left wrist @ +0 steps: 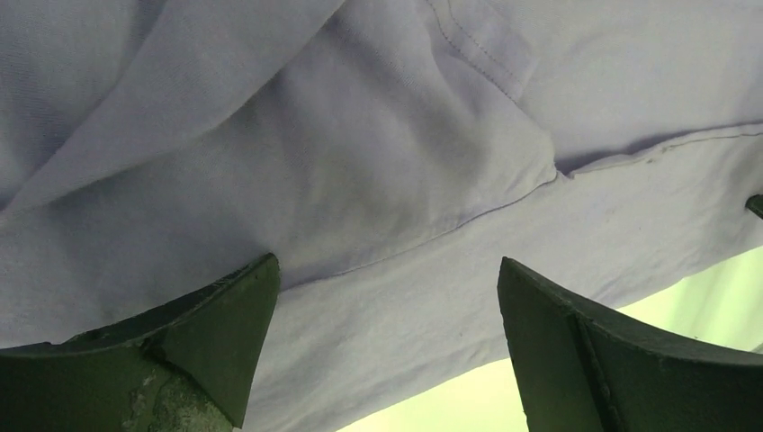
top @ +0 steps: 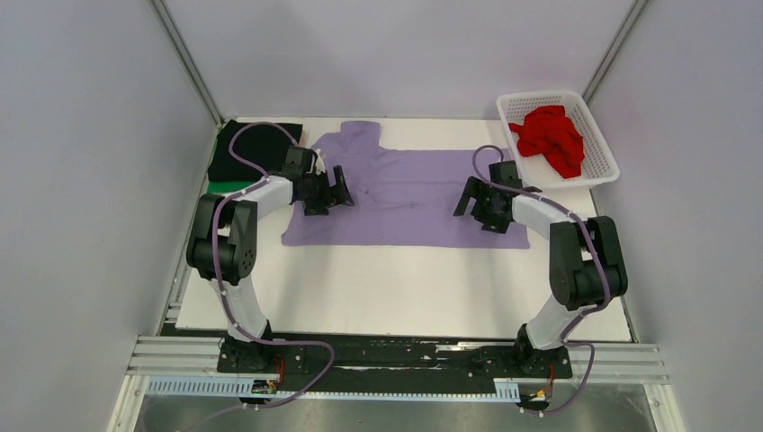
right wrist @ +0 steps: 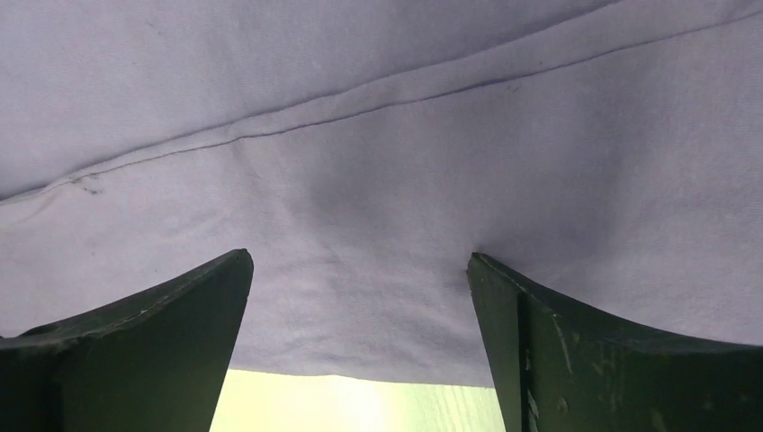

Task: Fold and stack the t-shirts
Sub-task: Fold the flattened tshirt in 1/3 of the way

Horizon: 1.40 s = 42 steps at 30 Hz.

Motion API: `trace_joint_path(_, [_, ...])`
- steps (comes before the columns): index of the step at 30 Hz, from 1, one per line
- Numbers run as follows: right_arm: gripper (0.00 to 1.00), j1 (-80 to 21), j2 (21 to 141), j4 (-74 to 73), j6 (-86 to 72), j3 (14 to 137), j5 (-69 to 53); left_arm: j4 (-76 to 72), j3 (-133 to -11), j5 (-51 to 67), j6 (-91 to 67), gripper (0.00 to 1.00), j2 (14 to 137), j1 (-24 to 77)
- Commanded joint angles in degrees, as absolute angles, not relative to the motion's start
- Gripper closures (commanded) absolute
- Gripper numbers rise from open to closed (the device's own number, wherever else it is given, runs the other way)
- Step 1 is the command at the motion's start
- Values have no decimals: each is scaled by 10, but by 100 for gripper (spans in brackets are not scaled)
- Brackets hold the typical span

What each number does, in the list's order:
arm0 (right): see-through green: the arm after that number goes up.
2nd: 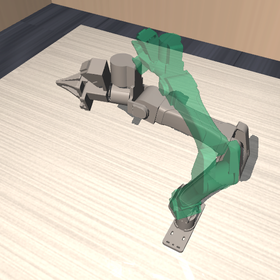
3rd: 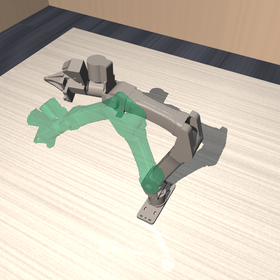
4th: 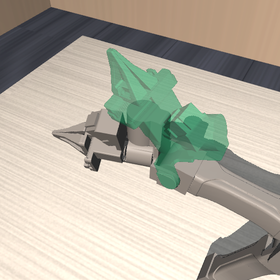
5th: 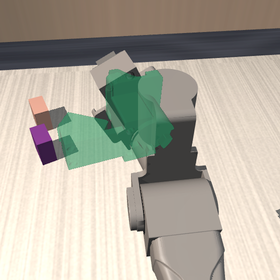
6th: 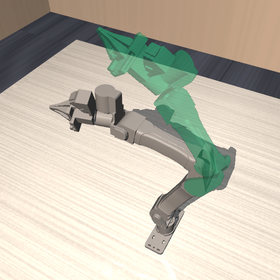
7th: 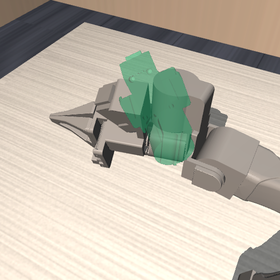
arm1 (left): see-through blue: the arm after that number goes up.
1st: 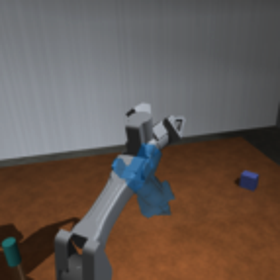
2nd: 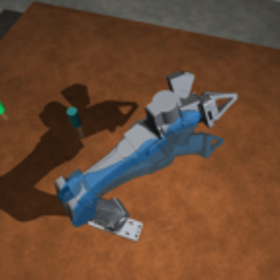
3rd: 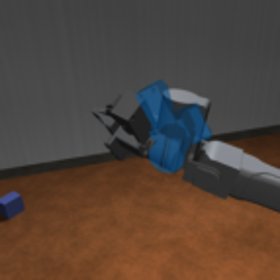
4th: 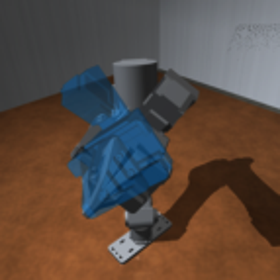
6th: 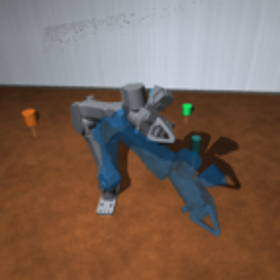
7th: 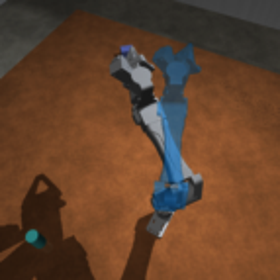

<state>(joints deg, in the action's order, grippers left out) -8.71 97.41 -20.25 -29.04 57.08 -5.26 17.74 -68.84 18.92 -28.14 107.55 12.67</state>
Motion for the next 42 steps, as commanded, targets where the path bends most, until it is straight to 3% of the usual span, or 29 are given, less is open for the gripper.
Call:
trace_joint_path(1, [0,-87,956,-309,-318,517,-56,197,-610,195,-306,0,1043,133])
trace_joint_path(12, [0,-88,860,-508,-390,421,-63,251,-428,173,-363,0,835,193])
trace_joint_path(22, [0,-104,820,-563,-445,400,-61,293,-309,162,-439,0,622,228])
trace_joint_path(33, [0,-128,701,-494,-442,405,-80,272,-332,174,-440,0,572,230])
trace_joint_path(42, [0,-128,597,-347,-418,391,-125,209,-383,140,-430,0,644,241])
